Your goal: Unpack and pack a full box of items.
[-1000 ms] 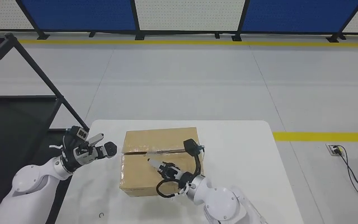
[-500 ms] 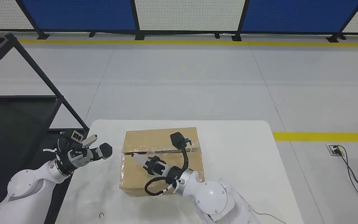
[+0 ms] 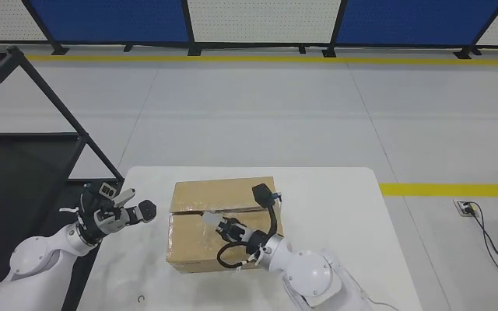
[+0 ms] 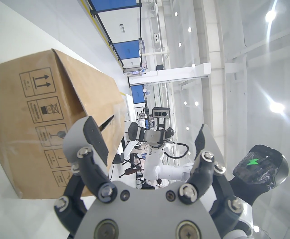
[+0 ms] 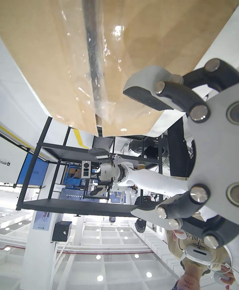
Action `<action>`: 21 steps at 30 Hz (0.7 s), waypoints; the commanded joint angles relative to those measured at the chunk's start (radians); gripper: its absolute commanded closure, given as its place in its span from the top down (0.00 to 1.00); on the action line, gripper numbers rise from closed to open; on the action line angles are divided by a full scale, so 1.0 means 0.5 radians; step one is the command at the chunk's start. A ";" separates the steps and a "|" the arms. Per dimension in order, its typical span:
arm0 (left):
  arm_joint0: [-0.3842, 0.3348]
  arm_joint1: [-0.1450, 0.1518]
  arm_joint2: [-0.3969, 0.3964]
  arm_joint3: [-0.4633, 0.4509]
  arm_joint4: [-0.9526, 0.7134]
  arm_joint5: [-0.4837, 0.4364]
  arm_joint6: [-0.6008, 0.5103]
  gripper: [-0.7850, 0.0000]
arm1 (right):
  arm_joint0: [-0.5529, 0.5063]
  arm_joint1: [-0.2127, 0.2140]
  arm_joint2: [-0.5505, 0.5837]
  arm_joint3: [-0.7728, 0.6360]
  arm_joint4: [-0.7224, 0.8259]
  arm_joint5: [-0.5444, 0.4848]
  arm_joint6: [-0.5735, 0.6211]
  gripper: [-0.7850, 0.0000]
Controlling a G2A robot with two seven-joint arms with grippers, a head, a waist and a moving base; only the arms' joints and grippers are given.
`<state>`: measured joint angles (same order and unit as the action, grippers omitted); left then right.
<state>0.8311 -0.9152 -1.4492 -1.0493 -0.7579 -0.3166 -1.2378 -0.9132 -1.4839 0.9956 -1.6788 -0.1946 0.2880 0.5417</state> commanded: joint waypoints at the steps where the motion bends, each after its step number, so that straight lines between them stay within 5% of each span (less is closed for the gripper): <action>1: -0.001 -0.001 0.000 0.002 0.001 -0.001 -0.001 1.00 | 0.021 -0.003 -0.027 0.068 -0.026 -0.033 0.006 1.00; 21: 0.074 0.008 -0.087 0.006 -0.044 -0.028 0.003 1.00 | 0.336 -0.107 -0.255 0.518 0.180 -0.432 0.002 1.00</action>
<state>0.8652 -0.9115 -1.4901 -1.0460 -0.7785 -0.3301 -1.2356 -0.7534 -1.5341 0.8707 -1.4289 -0.1153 0.0753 0.5444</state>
